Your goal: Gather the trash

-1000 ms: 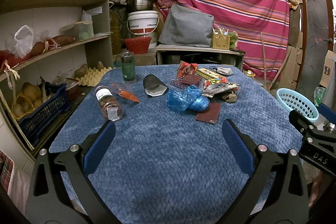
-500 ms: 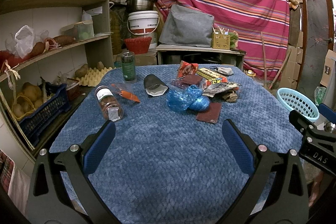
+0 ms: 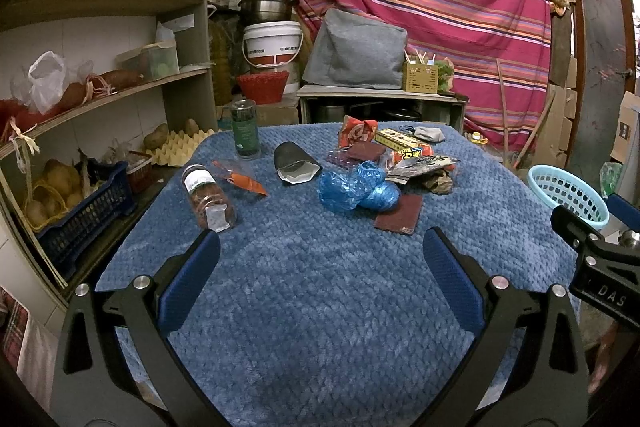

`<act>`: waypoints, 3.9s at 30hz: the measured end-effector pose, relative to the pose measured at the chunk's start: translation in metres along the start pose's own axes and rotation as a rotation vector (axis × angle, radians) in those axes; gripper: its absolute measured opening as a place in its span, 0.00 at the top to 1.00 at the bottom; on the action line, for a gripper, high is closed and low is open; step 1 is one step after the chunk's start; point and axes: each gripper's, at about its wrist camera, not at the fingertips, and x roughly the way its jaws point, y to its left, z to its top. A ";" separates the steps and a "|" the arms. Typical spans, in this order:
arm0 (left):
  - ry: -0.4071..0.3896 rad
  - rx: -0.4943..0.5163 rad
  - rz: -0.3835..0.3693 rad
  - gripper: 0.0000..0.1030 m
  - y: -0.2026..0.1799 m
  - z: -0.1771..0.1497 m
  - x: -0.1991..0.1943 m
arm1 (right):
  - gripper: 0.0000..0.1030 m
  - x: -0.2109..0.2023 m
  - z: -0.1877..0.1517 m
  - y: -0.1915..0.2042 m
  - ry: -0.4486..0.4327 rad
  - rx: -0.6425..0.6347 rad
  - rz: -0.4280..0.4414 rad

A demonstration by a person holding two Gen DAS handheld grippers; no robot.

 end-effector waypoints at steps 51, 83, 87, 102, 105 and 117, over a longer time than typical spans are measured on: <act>0.159 -0.039 -0.008 0.05 -0.001 0.054 0.143 | 0.04 0.126 0.044 -0.020 0.057 -0.057 -0.093; 0.237 0.026 -0.145 0.81 -0.026 0.080 0.195 | 0.04 0.187 0.068 -0.005 0.139 -0.003 -0.020; 0.201 -0.011 -0.135 0.81 -0.020 0.109 0.191 | 0.04 0.194 0.075 0.010 0.148 0.001 -0.002; 0.193 -0.026 -0.092 0.81 -0.010 0.084 0.238 | 0.05 0.272 0.057 0.019 0.304 0.023 0.004; 0.194 -0.003 -0.053 0.81 -0.008 0.080 0.244 | 0.07 0.278 0.054 0.026 0.309 0.004 0.020; 0.208 -0.044 0.024 0.80 0.018 0.082 0.255 | 0.59 0.281 0.067 0.034 0.289 -0.010 0.116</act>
